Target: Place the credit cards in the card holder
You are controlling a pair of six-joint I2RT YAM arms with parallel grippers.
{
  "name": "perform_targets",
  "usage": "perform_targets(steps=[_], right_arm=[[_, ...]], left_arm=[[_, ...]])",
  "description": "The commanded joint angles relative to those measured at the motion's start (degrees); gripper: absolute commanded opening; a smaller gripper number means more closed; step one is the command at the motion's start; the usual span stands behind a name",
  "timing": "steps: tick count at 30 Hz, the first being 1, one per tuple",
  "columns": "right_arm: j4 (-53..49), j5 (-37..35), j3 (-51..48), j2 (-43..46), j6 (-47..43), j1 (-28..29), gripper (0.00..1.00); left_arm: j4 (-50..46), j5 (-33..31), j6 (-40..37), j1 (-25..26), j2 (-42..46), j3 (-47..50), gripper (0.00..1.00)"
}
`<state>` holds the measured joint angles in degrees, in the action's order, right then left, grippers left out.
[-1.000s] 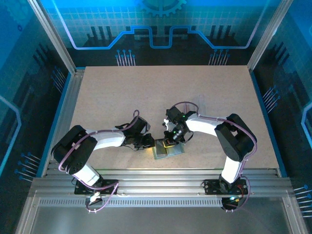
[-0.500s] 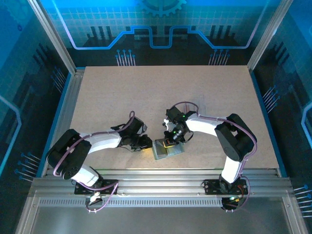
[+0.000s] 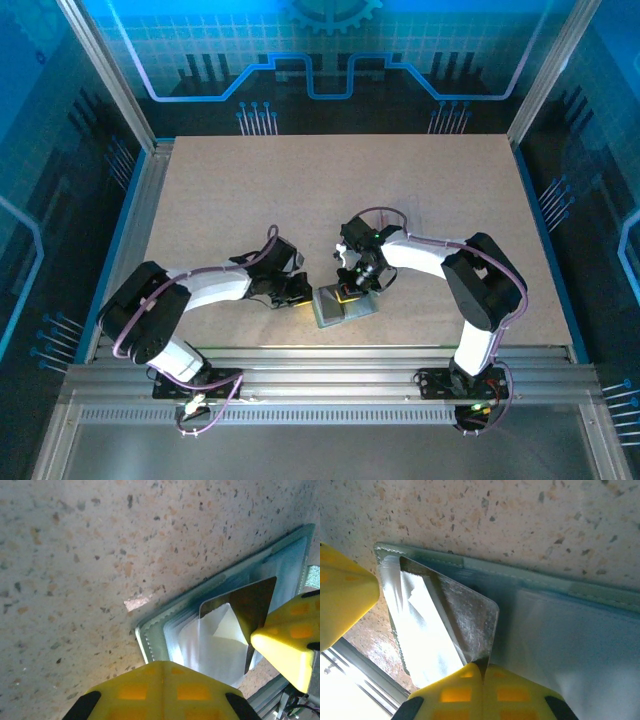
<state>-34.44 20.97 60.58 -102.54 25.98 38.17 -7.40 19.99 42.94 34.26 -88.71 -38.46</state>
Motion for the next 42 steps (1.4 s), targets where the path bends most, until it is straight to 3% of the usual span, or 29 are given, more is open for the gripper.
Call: perform_targets(steps=[1, 12, 42], right_arm=[[-3.8, -1.96, 1.13, 0.27, -1.57, -0.64, 0.0], [-6.58, -1.42, 3.36, -1.11, -3.75, -0.62, 0.0], [-4.15, -0.19, 4.73, -3.4, -0.83, 3.47, 0.0]], left_arm=[[-0.86, 0.39, -1.27, -0.33, -0.9, -1.07, 0.07], [0.09, -0.04, -2.07, -0.37, -5.23, -1.61, 0.08], [2.4, -0.01, -1.14, -0.29, -5.17, 0.44, 0.08]])
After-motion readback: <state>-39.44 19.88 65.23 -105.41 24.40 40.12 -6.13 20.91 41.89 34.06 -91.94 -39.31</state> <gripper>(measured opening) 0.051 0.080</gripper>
